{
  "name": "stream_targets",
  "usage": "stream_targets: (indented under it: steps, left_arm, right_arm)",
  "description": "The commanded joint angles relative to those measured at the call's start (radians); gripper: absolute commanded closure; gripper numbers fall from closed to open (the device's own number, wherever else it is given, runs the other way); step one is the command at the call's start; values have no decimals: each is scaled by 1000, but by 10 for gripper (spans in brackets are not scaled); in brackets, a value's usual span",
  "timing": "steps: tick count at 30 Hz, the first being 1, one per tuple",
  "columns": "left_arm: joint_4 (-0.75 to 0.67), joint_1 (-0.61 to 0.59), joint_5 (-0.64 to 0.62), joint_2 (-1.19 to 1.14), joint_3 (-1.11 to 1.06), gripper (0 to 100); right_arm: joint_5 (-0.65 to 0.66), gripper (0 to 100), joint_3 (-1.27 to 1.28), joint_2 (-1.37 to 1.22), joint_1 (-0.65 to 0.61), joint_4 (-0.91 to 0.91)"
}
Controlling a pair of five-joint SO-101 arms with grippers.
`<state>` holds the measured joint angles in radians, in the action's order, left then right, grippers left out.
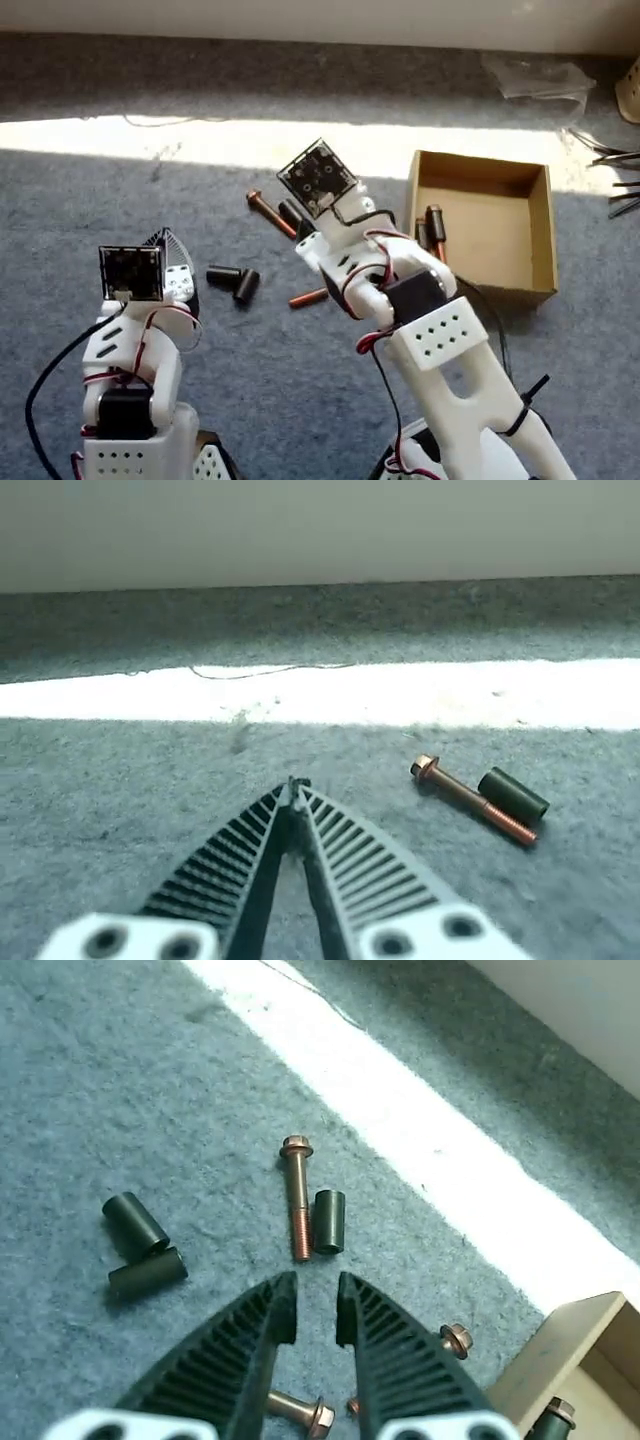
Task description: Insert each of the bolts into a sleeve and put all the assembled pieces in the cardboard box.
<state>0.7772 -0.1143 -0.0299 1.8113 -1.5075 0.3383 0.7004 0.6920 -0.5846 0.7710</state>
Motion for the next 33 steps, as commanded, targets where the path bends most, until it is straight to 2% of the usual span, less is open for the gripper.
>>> stream_targets:
  steps: [1,8,10,15,33]
  left_arm:
    - [5,-97,5,10,54,994]
    - [5,-249,3,10,30,994]
    - [3,-266,3,10,25,994]
    - [3,-269,3,10,24,994]
    - [0,-271,3,10,-7,994]
  right_arm:
    - [2,933,-21,-81,-5,2]
    - [6,875,-242,-437,-1,7]
    - [61,875,-323,-529,-5,50]
    - [126,875,-607,-733,-12,232]
    - [126,872,-1541,-1362,-16,687]
